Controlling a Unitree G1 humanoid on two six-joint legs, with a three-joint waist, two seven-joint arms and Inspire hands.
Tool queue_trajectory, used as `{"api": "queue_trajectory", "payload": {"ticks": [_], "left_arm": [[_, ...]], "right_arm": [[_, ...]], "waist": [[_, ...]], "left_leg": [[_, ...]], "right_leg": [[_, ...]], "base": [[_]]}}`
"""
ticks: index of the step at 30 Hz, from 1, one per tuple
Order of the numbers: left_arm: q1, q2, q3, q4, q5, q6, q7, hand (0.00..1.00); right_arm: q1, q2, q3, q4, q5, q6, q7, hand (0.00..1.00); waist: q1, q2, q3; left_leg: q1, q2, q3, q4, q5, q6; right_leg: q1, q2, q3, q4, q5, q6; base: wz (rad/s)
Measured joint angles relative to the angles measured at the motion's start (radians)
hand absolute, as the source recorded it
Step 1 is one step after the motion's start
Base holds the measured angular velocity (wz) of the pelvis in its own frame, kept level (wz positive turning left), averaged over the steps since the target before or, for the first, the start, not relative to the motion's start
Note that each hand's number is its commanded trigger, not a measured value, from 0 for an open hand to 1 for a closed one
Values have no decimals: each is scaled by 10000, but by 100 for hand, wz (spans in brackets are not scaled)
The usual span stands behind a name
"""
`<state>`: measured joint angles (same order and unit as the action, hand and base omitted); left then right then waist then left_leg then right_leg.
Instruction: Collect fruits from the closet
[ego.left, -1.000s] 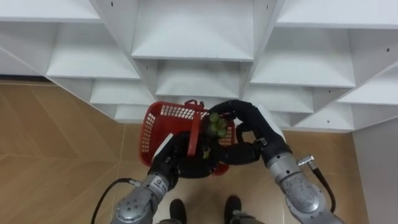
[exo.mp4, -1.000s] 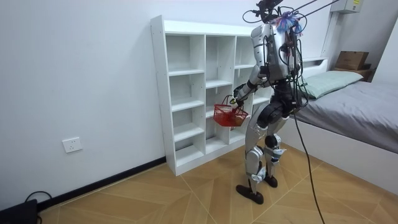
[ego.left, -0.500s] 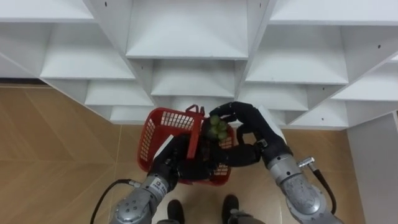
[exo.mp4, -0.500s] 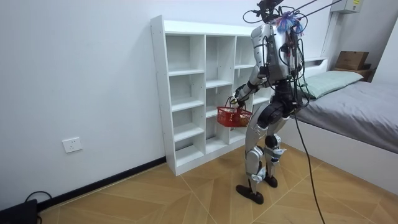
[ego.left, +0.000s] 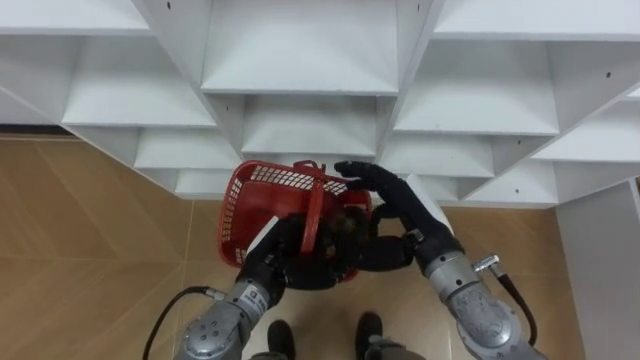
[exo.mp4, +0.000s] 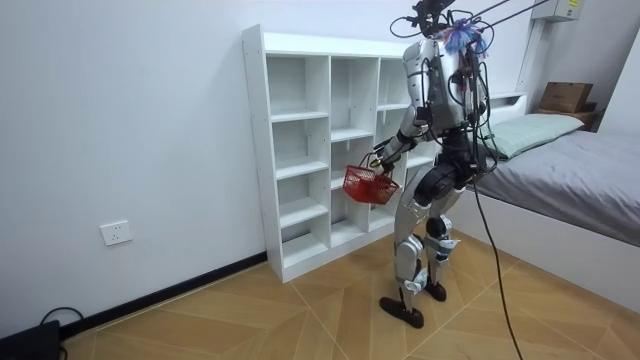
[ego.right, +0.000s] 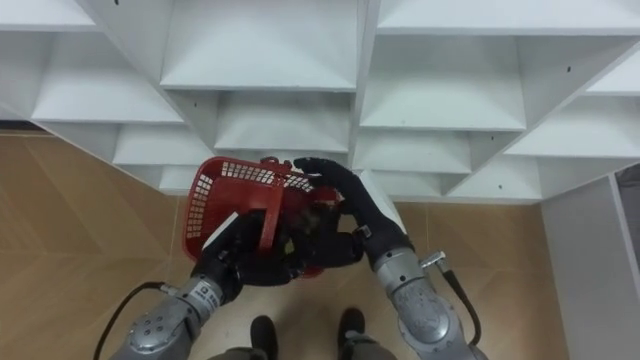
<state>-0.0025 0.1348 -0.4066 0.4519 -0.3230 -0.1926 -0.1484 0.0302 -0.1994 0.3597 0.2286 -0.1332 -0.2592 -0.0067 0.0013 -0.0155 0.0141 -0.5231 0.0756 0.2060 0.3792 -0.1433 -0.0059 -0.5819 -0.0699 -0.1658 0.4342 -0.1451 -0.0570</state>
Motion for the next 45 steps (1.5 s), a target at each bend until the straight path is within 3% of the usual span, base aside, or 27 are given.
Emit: {"api": "queue_trajectory", "payload": {"ticks": [9, 14, 23, 30, 32, 36, 40, 45], "left_arm": [[66, 28, 111, -201, 19, 0, 19, 100], [74, 272, 122, -662, 21, 0, 90, 100], [188, 406, 87, -660, 60, -1, 124, 100], [159, 579, 125, 417, 121, -15, 65, 100], [204, 757, 134, 1035, 124, -16, 67, 100], [334, 1083, 151, 1306, 129, -15, 65, 100], [517, 1130, 221, 1953, 139, -38, 38, 100], [1084, 1122, 811, 2488, 548, -38, 57, 100]], "right_arm": [[56, -52, -9, -37, -376, -6, 100, 0], [8, -151, -10, -155, -344, -21, 95, 0], [-65, -376, 14, 190, -215, -78, 124, 0], [-104, -442, 11, 1436, -283, -42, 332, 0], [23, -706, 11, 1707, -229, 101, 423, 0], [2, -796, -311, 1986, -215, 99, 417, 0], [166, -810, -325, 2789, 63, 85, 378, 0], [756, -796, -676, 3299, 188, -30, 248, 0]], "waist": [[13, -3, -4], [12, -12, -12], [8, -40, 12], [61, -68, 75], [108, -62, 88], [81, -55, 98], [43, -44, 106], [-15, -50, 103]], "left_leg": [[-222, 18, -11, 26, -1, -3], [-220, 17, 20, 29, -8, -13], [58, 24, -91, 133, -8, -13], [562, 7, -228, -108, -2, -21], [837, 11, -230, -205, -4, -27], [953, 22, -260, -229, -6, -37], [1828, -23, -285, -678, -6, -59], [2750, -96, -419, -1148, -20, -97]], "right_leg": [[-218, 26, 4, 0, 14, -14], [-204, 19, -6, -18, 18, -12], [161, 33, -25, -46, 6, -2], [762, 51, -165, -224, -3, 28], [1053, 62, -207, -341, -13, 36], [1229, 72, -304, -503, 35, 21], [2147, 88, -433, -921, 24, 84], [3211, 136, -592, -1440, -43, 189]], "base": [[0], [0], [2], [7], [0], [0], [5], [12]]}}
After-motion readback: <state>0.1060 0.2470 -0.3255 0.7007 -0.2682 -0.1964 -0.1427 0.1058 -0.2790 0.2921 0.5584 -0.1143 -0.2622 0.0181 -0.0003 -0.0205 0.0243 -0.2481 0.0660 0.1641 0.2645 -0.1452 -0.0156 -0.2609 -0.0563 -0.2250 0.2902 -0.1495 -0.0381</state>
